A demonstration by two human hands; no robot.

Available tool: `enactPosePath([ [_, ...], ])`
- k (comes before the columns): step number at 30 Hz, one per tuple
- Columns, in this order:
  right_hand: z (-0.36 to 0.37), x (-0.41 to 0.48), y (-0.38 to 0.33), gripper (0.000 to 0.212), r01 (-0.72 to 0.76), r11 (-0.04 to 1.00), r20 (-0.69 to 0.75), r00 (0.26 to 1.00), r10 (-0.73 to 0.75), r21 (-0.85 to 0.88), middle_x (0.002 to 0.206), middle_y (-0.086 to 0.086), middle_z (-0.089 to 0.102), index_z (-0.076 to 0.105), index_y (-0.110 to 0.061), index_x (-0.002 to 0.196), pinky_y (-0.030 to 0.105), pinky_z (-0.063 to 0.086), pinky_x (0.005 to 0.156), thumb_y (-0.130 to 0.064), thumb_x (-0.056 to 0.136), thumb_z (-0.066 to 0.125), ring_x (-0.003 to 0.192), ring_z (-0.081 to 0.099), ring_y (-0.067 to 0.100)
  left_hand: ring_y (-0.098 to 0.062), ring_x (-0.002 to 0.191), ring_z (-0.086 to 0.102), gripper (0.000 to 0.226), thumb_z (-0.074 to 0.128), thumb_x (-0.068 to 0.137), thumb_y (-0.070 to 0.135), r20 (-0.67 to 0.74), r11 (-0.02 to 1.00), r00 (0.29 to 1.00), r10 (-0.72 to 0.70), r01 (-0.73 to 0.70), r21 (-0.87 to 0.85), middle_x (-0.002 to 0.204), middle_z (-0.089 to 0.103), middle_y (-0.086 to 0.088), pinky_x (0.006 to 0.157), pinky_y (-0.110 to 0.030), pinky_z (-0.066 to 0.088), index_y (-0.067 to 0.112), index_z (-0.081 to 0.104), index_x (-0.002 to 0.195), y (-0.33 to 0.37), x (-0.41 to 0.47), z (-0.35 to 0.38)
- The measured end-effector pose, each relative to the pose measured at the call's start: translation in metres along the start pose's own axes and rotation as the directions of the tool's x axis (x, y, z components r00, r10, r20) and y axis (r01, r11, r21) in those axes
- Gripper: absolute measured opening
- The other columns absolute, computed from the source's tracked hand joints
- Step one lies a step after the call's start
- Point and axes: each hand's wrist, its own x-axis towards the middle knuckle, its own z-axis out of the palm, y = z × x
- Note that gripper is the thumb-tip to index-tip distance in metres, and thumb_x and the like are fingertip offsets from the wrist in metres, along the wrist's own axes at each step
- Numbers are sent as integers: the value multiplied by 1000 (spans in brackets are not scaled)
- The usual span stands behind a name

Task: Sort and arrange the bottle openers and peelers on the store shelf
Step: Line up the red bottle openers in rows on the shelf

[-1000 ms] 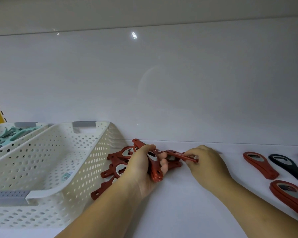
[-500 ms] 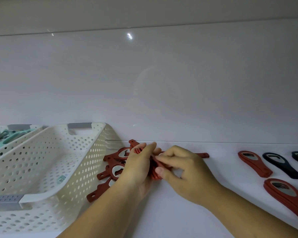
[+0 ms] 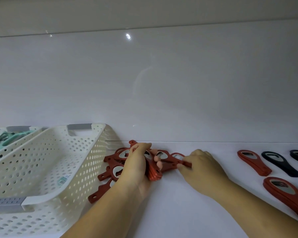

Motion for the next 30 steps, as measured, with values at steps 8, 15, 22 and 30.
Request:
enactPosePath([
  [8, -11, -6, -3, 18, -103, 905, 20, 994, 104, 413, 93, -5, 68, 69, -21, 90, 30, 50, 77, -35, 89, 58, 87, 61, 14, -20, 46, 48, 6, 50, 94, 14, 100, 971, 988, 119, -136, 197, 70, 57, -10, 47, -27, 43, 16, 45, 92, -5, -9, 10],
  [15, -66, -29, -15, 10, -213, 745, 200, 974, 109, 633, 86, 4, 71, 73, -19, 81, 25, 44, 69, -28, 79, 71, 80, 64, 17, -19, 61, 63, 5, 46, 97, 9, 337, 787, 902, 269, -408, 464, 62, 60, -7, 76, -40, 54, 13, 47, 94, -19, -19, 15],
  [22, -52, -62, 4, 22, -217, 710, 289, 957, 20, 670, 69, -15, 60, 73, -22, 89, 14, 40, 65, -29, 71, 81, 68, 57, -1, -14, 75, 64, 3, 49, 96, 15, 481, 649, 840, 251, -515, 560, 76, 61, -6, 72, -23, 52, 13, 47, 97, -34, -28, 14],
  [30, -42, -62, -3, 34, -83, 686, 297, 934, -200, 723, 90, 11, 68, 68, -6, 88, 44, 52, 88, -27, 62, 75, 84, 64, 23, -8, 67, 55, 10, 52, 92, 27, 610, 582, 747, 265, -628, 517, 76, 53, -2, 59, -25, 52, 21, 45, 96, -44, -41, 21],
])
